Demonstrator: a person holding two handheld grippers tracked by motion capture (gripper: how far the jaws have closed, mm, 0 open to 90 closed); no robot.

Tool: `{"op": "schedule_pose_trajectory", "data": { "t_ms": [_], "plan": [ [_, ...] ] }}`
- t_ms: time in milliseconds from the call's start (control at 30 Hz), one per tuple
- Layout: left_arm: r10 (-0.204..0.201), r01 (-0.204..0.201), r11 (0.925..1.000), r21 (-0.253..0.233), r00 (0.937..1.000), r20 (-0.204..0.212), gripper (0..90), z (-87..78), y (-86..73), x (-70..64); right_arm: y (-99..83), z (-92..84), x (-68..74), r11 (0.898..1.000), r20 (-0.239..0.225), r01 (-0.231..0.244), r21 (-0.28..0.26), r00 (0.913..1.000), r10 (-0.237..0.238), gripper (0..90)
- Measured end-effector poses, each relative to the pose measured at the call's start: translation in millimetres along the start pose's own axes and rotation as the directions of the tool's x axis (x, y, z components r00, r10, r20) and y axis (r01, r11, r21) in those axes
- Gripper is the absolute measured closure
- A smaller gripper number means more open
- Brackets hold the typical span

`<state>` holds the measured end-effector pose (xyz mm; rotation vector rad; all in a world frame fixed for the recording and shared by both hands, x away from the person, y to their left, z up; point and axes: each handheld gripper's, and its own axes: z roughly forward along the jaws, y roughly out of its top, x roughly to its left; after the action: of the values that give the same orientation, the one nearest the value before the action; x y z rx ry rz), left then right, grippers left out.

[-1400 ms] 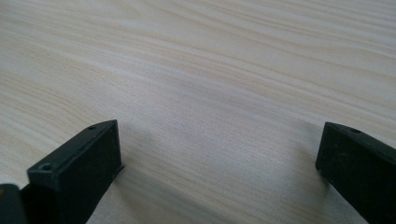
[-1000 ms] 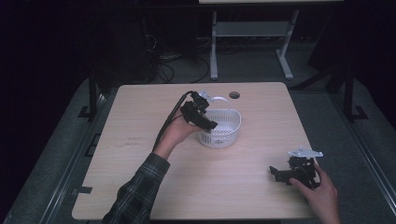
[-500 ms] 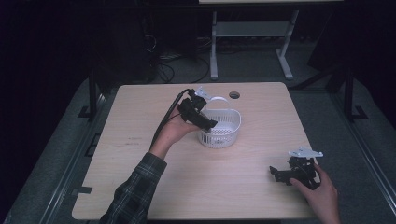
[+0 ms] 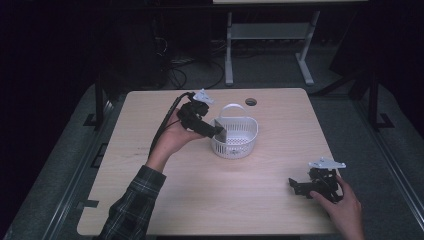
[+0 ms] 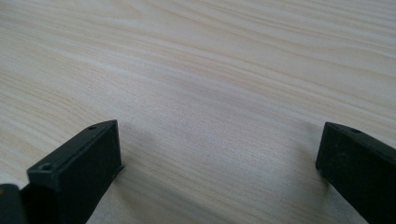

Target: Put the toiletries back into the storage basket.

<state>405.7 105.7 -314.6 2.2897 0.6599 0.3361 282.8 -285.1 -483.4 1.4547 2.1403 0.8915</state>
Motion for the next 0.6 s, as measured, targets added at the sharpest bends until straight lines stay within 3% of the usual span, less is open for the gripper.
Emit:
{"op": "schedule_pose_trajectory", "data": {
  "t_ms": [333, 600],
  "plan": [
    [-0.012, 0.011, 0.9998, -0.015, 0.9997, -0.022, 14.3, -23.6, -19.5, 3.3, 0.0, 0.0, 0.0, 1.0, 0.0, 0.0, 0.0, 1.0, 0.0, 0.0],
    [-0.03, 0.029, 0.9993, -0.024, 0.9986, -0.043, 14.3, -39.5, -46.7, 5.6, 0.0, 0.1, 0.0, 1.0, 0.0, 0.0, 0.0, 1.0, 0.0, 0.0]
  ]
}}
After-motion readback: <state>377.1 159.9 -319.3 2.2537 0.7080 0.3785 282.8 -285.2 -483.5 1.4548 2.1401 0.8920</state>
